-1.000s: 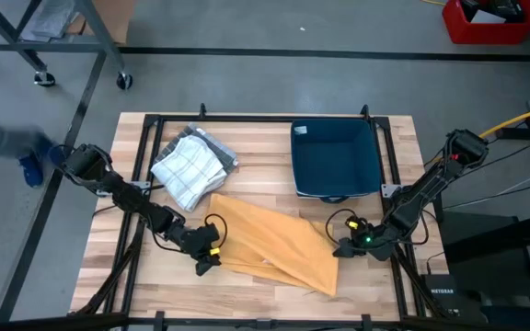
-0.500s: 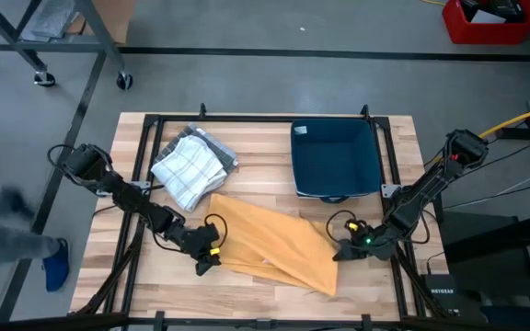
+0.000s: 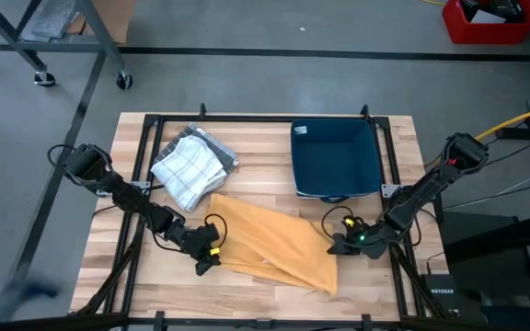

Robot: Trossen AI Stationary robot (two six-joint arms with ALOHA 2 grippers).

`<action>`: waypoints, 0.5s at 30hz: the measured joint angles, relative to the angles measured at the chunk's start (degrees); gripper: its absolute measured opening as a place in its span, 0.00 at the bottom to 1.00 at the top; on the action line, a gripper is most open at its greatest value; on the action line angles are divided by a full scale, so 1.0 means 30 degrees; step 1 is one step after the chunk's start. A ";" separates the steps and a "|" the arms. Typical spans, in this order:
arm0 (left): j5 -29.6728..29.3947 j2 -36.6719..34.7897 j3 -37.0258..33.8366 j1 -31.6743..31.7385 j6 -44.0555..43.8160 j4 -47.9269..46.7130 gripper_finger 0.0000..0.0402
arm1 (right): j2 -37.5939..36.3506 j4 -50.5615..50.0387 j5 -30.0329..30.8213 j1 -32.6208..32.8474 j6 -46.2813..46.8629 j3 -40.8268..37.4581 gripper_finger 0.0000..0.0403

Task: Fold towel
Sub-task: Fold the yellow towel

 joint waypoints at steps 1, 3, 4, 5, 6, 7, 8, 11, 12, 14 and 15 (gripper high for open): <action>0.0000 0.0000 0.0000 0.0000 0.0000 0.0000 0.29 | 0.0233 -0.0026 -0.0003 -0.0247 -0.0025 0.0000 0.43; 0.0000 0.0000 0.0000 0.0000 -0.0005 -0.0005 0.29 | 0.0594 -0.0028 -0.0003 -0.0676 -0.0047 0.0000 0.43; 0.0000 0.0000 0.0000 0.0000 0.0000 0.0000 0.29 | 0.0714 -0.0001 -0.0003 -0.0840 -0.0047 0.0000 0.43; 0.0000 0.0000 0.0000 0.0000 -0.0004 0.0000 0.29 | 0.0794 -0.0007 -0.0010 -0.0978 -0.0054 0.0000 0.43; 0.0000 0.0000 0.0000 0.0000 0.0000 0.0000 0.29 | 0.0818 -0.0007 -0.0004 -0.1039 -0.0054 0.0000 0.43; 0.0000 0.0000 0.0000 0.0000 0.0000 -0.0007 0.29 | 0.0819 0.0009 -0.0005 -0.1129 -0.0054 0.0000 0.43; 0.0000 0.0000 0.0000 0.0000 0.0000 -0.0007 0.29 | 0.0819 0.0070 -0.0003 -0.1131 -0.0054 0.0000 0.43; 0.0000 0.0000 0.0000 0.0000 0.0000 -0.0007 0.29 | 0.0819 0.0533 0.0128 -0.1085 -0.0077 0.0000 0.41; 0.0000 0.0000 0.0000 0.0000 0.0000 -0.0007 0.29 | 0.0819 0.0633 0.0135 -0.1085 -0.0083 0.0000 0.40; 0.0007 0.0000 0.0000 0.0000 -0.0005 -0.0007 0.29 | 0.0819 0.0657 0.0135 -0.1085 -0.0210 0.0000 0.35; 0.0053 0.0000 0.0000 0.0000 -0.0133 -0.0015 0.29 | 0.0819 0.0663 0.0135 -0.1085 -0.0439 0.0000 0.31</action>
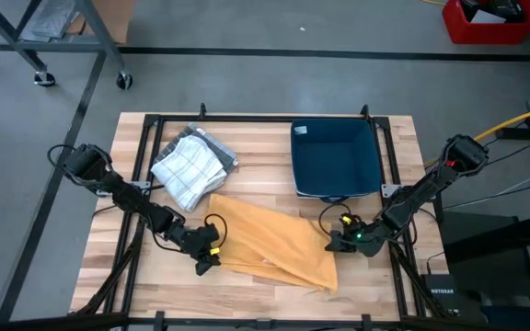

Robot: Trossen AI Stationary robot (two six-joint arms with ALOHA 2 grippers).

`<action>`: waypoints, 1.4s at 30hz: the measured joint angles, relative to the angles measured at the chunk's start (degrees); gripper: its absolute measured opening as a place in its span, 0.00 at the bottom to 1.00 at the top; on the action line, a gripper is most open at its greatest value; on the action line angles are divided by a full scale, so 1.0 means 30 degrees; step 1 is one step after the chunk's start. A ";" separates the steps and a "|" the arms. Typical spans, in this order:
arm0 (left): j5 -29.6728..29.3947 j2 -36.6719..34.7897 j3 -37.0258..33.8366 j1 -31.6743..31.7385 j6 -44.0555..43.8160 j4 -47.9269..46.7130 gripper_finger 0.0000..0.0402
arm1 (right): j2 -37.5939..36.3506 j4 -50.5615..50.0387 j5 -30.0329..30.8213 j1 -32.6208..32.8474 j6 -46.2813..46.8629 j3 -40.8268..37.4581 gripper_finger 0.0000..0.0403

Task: Fold towel
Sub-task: Fold the yellow towel

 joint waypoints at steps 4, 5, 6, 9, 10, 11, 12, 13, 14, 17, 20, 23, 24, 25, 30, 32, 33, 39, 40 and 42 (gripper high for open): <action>0.1246 0.0000 0.0000 0.0007 -0.0850 -0.0072 0.26 | 0.0000 0.0004 0.0171 0.0000 -0.0635 0.0000 0.10; 0.1725 0.0000 0.0000 0.0007 -0.0961 -0.0172 0.25 | 0.0000 -0.0002 0.0401 0.0000 -0.0771 0.0000 0.05; 0.2202 0.0000 0.0000 0.0000 -0.1088 -0.0252 0.23 | 0.0000 -0.0023 0.0684 0.0000 -0.1000 0.0000 0.03; 0.3220 0.0000 0.0000 -0.0001 -0.1141 -0.0480 0.16 | 0.0000 -0.0232 0.1670 0.0000 -0.1275 0.0000 0.05; 0.3478 0.0000 0.0000 -0.0014 -0.1254 -0.0766 0.14 | 0.0000 -0.0370 0.1984 0.0000 -0.1300 0.0000 0.06; 0.3660 0.0000 0.0000 -0.0015 -0.1361 -0.1127 0.11 | 0.0000 -0.0485 0.2223 0.0000 -0.1473 0.0000 0.06; 0.3797 0.0000 0.0000 -0.0058 -0.1525 -0.1503 0.09 | 0.0000 -0.0622 0.2470 0.0000 -0.1768 0.0000 0.05; 0.3821 0.0000 0.0000 -0.0103 -0.1635 -0.1807 0.07 | 0.0000 -0.0830 0.2677 0.0000 -0.2090 0.0000 0.04; 0.3828 0.0000 0.0000 -0.0178 -0.1761 -0.2105 0.05 | 0.0000 -0.1104 0.2838 0.0000 -0.2358 0.0000 0.03; 0.3833 0.0000 -0.0007 -0.0393 -0.2181 -0.2346 0.01 | 0.0000 -0.1679 0.2713 0.0000 -0.2705 0.0000 0.02; 0.3838 0.0000 -0.0007 -0.0623 -0.2605 -0.2297 0.01 | 0.0000 -0.1394 0.1035 0.0000 -0.2566 0.0000 0.07; 0.3831 0.0000 -0.0007 -0.0751 -0.2800 -0.2010 0.03 | 0.0000 -0.0413 -0.0548 0.0000 -0.2801 0.0000 0.13; 0.3831 0.0000 -0.0007 -0.0783 -0.2807 -0.1989 0.03 | 0.0000 -0.0156 -0.0831 0.0000 -0.3121 0.0000 0.15; 0.3831 0.0000 -0.0007 -0.0827 -0.2818 -0.1994 0.04 | 0.0000 0.0085 -0.1007 0.0000 -0.3327 0.0000 0.17; 0.3831 0.0000 -0.0007 -0.0852 -0.3002 -0.1937 0.11 | 0.0000 0.0804 -0.1056 0.0000 -0.4114 0.0000 0.30; 0.3742 0.0000 -0.0007 -0.0852 -0.3083 -0.1600 0.13 | 0.0000 0.0759 -0.1013 0.0000 -0.4147 0.0000 0.35; 0.3562 0.0000 -0.0007 -0.0902 -0.2988 -0.1244 0.13 | 0.0000 0.0728 -0.1012 0.0000 -0.4166 0.0000 0.37; 0.1600 0.0007 -0.0007 -0.1636 -0.0351 0.4402 0.03 | 0.0000 0.1293 -0.1013 0.0000 -0.5910 0.0000 0.41; 0.1554 0.0000 -0.0007 -0.1661 -0.0048 0.5260 0.02 | -0.0002 0.1548 -0.1005 0.0000 -0.6261 0.0000 0.41; 0.1468 0.0000 -0.0007 -0.1698 0.0287 0.6593 0.01 | -0.0007 0.1840 -0.1039 0.0000 -0.6734 0.0000 0.41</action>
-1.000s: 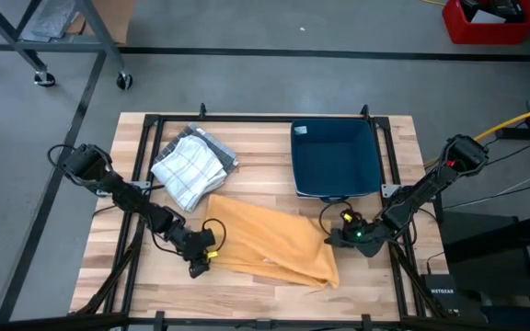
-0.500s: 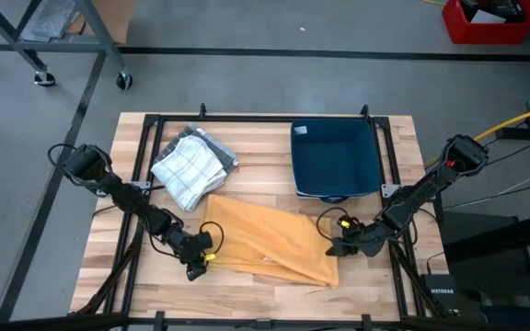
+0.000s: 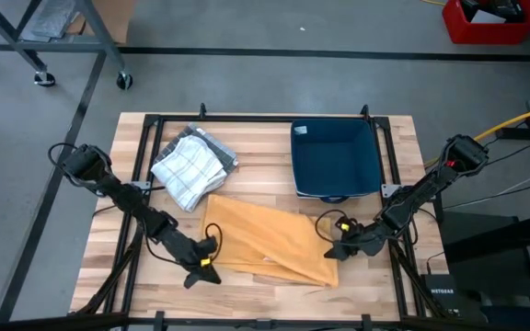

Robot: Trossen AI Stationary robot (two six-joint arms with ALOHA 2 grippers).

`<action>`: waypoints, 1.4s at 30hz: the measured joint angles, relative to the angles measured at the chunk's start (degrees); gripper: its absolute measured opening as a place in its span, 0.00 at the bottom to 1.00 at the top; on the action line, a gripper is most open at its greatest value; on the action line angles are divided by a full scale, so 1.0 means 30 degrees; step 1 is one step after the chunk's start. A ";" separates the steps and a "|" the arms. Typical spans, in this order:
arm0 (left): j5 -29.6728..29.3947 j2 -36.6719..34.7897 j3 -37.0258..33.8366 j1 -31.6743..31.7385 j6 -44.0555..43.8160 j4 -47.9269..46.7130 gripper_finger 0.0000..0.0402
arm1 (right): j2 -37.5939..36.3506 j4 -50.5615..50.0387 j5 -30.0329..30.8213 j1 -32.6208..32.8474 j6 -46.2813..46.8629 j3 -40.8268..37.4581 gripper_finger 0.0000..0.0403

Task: Fold towel
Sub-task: Fold the yellow towel

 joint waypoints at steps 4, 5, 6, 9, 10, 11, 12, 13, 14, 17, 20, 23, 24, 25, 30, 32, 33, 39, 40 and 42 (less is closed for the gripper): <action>-0.1161 0.0007 0.0040 0.0000 0.0532 0.0966 0.03 | 0.0000 0.0003 -0.1335 0.0000 -0.0281 0.0000 0.41; -0.1737 0.0001 0.0089 0.0007 0.0788 0.0949 0.03 | 0.0000 -0.0001 -0.1763 0.0000 -0.0295 0.0000 0.41; -0.2342 0.0004 0.0170 0.0013 0.1185 0.0939 0.03 | 0.0000 0.0000 -0.2084 0.0000 -0.0308 0.0000 0.41; -0.3881 0.0004 0.0423 0.0201 0.2443 0.0962 0.01 | 0.0000 0.0003 -0.2737 0.0000 -0.0339 0.0000 0.41; -0.4094 0.0000 0.0526 0.0285 0.2645 0.0950 0.01 | 0.0000 -0.0004 -0.2808 0.0000 -0.0425 0.0000 0.41; -0.4199 0.0006 0.0649 0.0375 0.2920 0.0955 0.00 | 0.0000 0.0003 -0.2808 0.0000 -0.0478 0.0000 0.41; -0.4282 0.0006 0.0795 0.0444 0.3084 0.0969 0.01 | 0.0000 -0.0004 -0.2808 0.0000 -0.0480 0.0000 0.41; -0.4368 0.0007 0.0925 0.0530 0.3295 0.1000 0.01 | 0.0000 -0.0004 -0.2788 0.0000 -0.0484 0.0000 0.41; -0.4501 0.0000 0.1044 0.0603 0.3532 0.1006 0.01 | 0.0000 -0.0002 -0.2768 0.0000 -0.0527 0.0000 0.41; -0.5072 0.0003 0.1508 0.0828 0.4626 0.0910 0.01 | 0.0000 0.0006 -0.2829 0.0000 -0.1059 0.0000 0.41; -0.5383 0.0001 0.1898 0.1102 0.6490 0.0813 0.00 | 0.0000 0.0011 -0.2939 0.0000 -0.1770 0.0000 0.41; -0.5500 0.0007 0.2175 0.1433 0.8045 0.0755 0.01 | 0.0000 0.0151 -0.2738 0.0000 -0.2270 0.0000 0.41; -0.5535 0.0007 0.2259 0.1527 0.8277 0.0802 0.01 | 0.0000 0.0290 -0.2637 0.0000 -0.2583 0.0000 0.41; -0.5539 0.0007 0.2342 0.1628 0.8461 0.0805 0.02 | 0.0000 0.0503 -0.2571 0.0000 -0.2984 0.0000 0.41; -0.5535 0.0498 0.2839 0.2253 0.7421 0.0807 0.08 | -0.0007 0.1183 -0.2436 0.0000 -0.3396 0.0007 0.41; -0.5535 0.0970 0.3275 0.2431 0.7258 0.0786 0.13 | 0.0000 0.1180 -0.2443 0.0000 -0.3336 0.0007 0.41; -0.5553 0.1341 0.3611 0.2556 0.7254 0.0783 0.16 | 0.0000 0.1226 -0.2443 0.0000 -0.3336 0.0007 0.41; -0.5513 0.4211 0.6613 0.3082 1.1055 0.0809 0.29 | 0.0000 0.1308 -0.2287 0.0000 -0.3529 0.0007 0.41; -0.5483 0.4765 0.7173 0.3193 1.2168 0.0807 0.30 | 0.0000 0.1303 -0.2245 0.0000 -0.3774 0.0007 0.41; -0.5455 0.5889 0.8297 0.3527 1.3623 0.0667 0.30 | -0.0002 0.1300 -0.2119 0.0000 -0.4206 0.0007 0.41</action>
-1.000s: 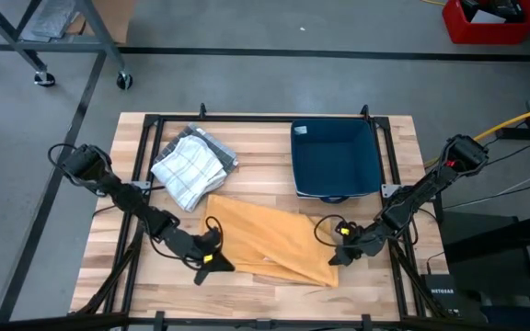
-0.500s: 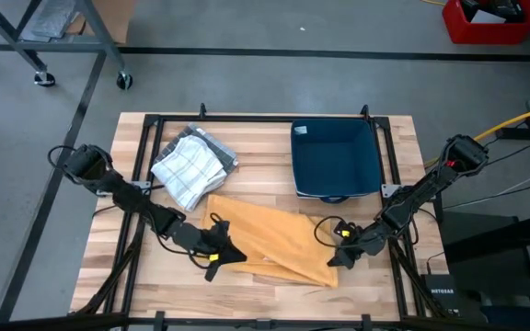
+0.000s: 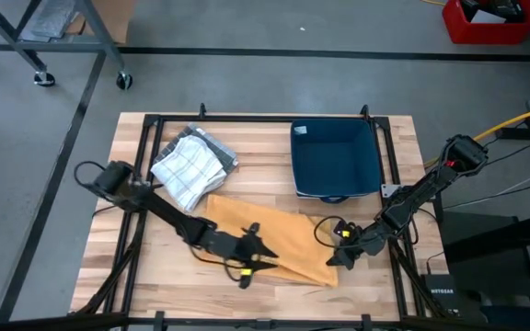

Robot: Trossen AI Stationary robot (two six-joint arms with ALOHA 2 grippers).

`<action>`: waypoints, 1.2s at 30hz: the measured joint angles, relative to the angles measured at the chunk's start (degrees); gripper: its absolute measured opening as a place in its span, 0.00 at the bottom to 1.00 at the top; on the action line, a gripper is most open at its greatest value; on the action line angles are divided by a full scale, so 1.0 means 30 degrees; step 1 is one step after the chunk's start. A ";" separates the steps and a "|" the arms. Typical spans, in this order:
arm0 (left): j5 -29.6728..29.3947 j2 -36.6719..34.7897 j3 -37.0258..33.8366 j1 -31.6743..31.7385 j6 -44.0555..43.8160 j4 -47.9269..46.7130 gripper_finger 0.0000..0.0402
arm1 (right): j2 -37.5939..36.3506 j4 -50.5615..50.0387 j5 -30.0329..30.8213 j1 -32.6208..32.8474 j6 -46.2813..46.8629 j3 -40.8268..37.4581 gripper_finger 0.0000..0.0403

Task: Fold towel
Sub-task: Fold the yellow towel

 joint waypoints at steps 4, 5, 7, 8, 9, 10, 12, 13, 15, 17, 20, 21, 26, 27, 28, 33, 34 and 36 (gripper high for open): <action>0.0178 0.1691 0.2083 0.0829 0.0500 -0.1359 0.27 | -0.0013 -0.0004 0.0577 0.0000 -0.0201 0.0000 0.41; 0.0501 0.1990 0.2528 0.0982 0.0721 -0.2055 0.27 | -0.0087 -0.0014 0.0733 0.0000 -0.0208 0.0000 0.41; 0.1145 0.2552 0.3431 0.1227 0.1198 -0.3656 0.26 | -0.0226 0.0001 0.1292 0.0006 -0.0283 0.0000 0.41; 0.1463 0.2788 0.3822 0.1252 0.1394 -0.4456 0.26 | -0.0338 -0.0042 0.1565 0.0000 -0.0380 0.0000 0.41; 0.1759 0.3042 0.4173 0.1247 0.1527 -0.5199 0.26 | -0.0469 -0.0035 0.1699 0.0003 -0.0692 0.0000 0.41; 0.2028 0.3290 0.4528 0.1214 0.1751 -0.5689 0.26 | -0.0615 0.0000 0.1766 0.0000 -0.0952 0.0000 0.41; 0.2324 0.3692 0.5131 0.1063 0.2418 -0.6404 0.26 | -0.0925 -0.0023 0.1891 0.0000 -0.1492 0.0000 0.41; 0.2329 0.3858 0.5376 0.1036 0.2604 -0.6579 0.26 | -0.1077 -0.0023 0.1891 0.0000 -0.1834 0.0000 0.41; 0.2371 0.4029 0.5736 0.0942 0.3115 -0.6579 0.26 | -0.1430 -0.0251 0.1891 0.0004 -0.2254 0.0000 0.41; 0.2368 0.4071 0.6076 0.0971 0.3404 -0.6545 0.26 | -0.1784 -0.0775 0.1891 0.0007 -0.2263 0.0000 0.41; 0.2331 0.4071 0.6566 0.1114 0.3444 -0.6488 0.26 | -0.2406 -0.2265 0.1311 0.0000 -0.2270 0.0000 0.41; 0.2317 0.4071 0.6695 0.1123 0.3555 -0.6498 0.26 | -0.2522 -0.2915 0.0913 0.0000 -0.2250 0.0004 0.41; 0.2044 0.4071 0.6850 0.1362 0.4023 -0.6374 0.26 | -0.2584 -0.5906 -0.1229 0.0007 -0.0783 -0.0007 0.41; 0.2018 0.4071 0.6850 0.1403 0.3844 -0.6378 0.26 | -0.2584 -0.6307 -0.1783 0.0000 -0.0514 0.0000 0.41; 0.2018 0.4078 0.6850 0.1452 0.3658 -0.6365 0.26 | -0.2584 -0.6595 -0.2121 0.0007 -0.0222 -0.0007 0.41; 0.1941 0.4699 0.6850 0.1143 0.4025 -0.4142 0.26 | -0.2782 -0.7081 -0.2334 0.0029 -0.0639 -0.0007 0.41; 0.1936 0.4936 0.6861 0.0973 0.4463 -0.3603 0.26 | -0.2940 -0.7173 -0.2327 0.0029 -0.1042 -0.0007 0.41; 0.1729 0.5536 0.7187 0.0654 0.5026 -0.3325 0.26 | -0.3253 -0.7413 -0.2247 0.0015 -0.1684 0.0000 0.41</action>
